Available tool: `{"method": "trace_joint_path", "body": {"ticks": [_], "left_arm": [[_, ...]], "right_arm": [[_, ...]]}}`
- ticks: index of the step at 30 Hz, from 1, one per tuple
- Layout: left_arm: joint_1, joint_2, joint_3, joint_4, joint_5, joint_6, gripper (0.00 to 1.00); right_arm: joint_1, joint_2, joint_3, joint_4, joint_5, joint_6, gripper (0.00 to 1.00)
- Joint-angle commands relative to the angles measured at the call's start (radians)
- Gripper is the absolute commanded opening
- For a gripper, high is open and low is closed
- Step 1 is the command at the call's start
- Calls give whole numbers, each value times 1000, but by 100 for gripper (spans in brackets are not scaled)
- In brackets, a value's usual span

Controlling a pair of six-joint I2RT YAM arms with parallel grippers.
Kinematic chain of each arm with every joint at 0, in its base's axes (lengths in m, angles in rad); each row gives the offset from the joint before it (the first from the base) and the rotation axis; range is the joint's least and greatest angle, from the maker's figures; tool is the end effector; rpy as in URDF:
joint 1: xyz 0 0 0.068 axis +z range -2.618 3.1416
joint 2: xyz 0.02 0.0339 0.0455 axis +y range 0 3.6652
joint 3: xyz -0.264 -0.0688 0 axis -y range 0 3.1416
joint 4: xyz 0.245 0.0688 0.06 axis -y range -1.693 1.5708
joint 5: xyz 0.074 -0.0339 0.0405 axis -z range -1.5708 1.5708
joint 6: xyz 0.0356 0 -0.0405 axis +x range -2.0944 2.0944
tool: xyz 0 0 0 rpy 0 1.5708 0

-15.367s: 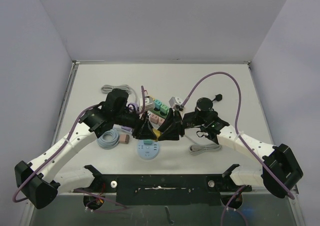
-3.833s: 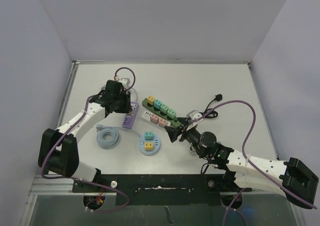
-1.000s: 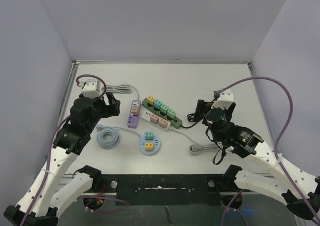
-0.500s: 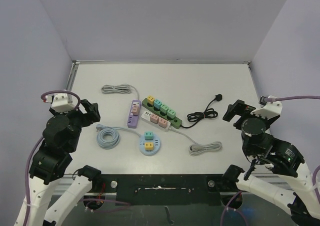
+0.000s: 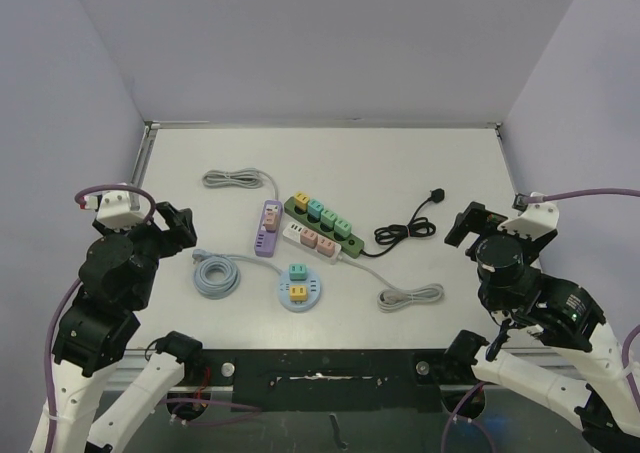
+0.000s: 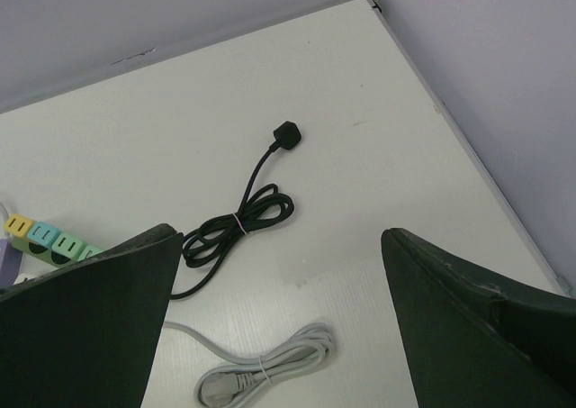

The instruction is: Insert the plug

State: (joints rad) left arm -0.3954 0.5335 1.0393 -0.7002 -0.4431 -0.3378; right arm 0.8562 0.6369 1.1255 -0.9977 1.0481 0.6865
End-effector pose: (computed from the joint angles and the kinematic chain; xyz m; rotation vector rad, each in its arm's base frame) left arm 0.0816 -0.0175 0.3984 -0.2688 1.7276 -0.1452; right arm 0.0731 0.0372 0.3938 0.4358 1.7635 -0.0088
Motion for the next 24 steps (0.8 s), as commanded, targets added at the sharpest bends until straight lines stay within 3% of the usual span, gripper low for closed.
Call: {"method": "trace_joint_path", "body": {"ticks": [1,24], "left_arm": [[4,1,15,34,-2,-9,77],[4,1,-23,69,97,-18,78]], "right_arm": [[-4,7,-4,19,42,6,98],[-3,-39,-69,204,-130,-140,98]]}}
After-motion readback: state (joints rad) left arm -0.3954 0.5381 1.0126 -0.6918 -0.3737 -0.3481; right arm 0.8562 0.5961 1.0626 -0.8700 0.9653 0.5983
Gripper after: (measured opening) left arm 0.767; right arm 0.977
